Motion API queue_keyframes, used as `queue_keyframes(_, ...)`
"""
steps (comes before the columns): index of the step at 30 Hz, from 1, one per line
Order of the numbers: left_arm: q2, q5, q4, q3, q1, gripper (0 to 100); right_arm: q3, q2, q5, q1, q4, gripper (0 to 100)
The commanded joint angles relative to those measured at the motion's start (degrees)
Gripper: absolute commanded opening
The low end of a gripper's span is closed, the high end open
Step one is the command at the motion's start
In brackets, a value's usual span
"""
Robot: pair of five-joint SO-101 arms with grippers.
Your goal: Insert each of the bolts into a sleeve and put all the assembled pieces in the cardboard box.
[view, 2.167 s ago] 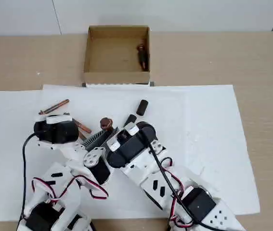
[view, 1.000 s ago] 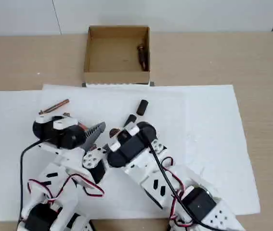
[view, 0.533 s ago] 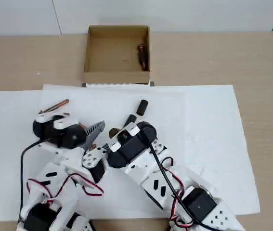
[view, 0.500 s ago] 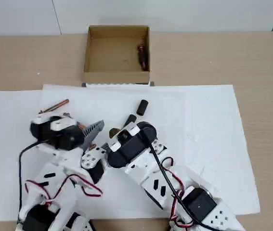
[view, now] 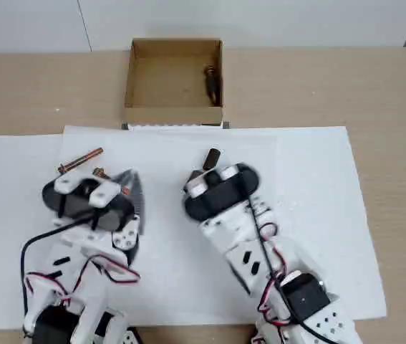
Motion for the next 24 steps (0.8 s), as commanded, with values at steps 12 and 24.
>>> queue_keyframes(12, 0.1, 1.4, 0.0, 14.8, -11.3, 1, -7.6, 0.7, -15.3, 16.0, 5.9, 0.2)
queue_keyframes(24, 0.1, 1.4, 0.0, 18.4, -11.3, 1, -38.4, 36.4, -15.3, 16.3, 5.8, 0.3)
